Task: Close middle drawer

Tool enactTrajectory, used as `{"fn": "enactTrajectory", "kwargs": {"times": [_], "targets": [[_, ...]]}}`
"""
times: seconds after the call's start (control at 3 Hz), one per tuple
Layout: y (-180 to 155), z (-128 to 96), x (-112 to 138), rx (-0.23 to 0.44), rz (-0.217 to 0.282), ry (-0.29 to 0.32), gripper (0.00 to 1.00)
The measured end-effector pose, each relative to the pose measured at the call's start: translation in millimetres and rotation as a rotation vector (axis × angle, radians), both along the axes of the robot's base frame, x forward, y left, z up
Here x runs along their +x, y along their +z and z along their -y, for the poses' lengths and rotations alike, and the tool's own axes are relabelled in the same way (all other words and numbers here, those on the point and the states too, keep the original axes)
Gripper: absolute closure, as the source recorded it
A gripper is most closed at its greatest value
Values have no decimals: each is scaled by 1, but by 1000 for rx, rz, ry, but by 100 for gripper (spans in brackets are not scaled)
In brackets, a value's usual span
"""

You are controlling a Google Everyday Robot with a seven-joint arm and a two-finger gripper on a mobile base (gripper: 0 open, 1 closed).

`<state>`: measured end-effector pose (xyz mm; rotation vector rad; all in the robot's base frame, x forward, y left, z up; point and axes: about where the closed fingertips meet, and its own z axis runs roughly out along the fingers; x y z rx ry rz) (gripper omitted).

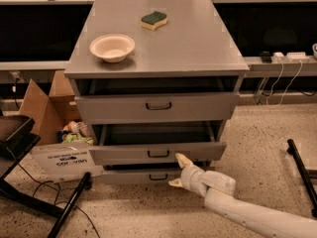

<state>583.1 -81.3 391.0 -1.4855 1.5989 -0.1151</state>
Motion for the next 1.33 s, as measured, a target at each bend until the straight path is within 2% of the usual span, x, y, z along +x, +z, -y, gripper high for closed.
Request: {"fn": "enactTrajectory", "kwargs": {"times": [0.33,0.67,1.0,1.33], "targets": [[4,5,-13,-42,-2,-14,50],[9,19,-19,-129,4,-55,73],[-6,42,28,-275,-4,-90,100],[-14,46,72,-314,-14,-100,100]]}}
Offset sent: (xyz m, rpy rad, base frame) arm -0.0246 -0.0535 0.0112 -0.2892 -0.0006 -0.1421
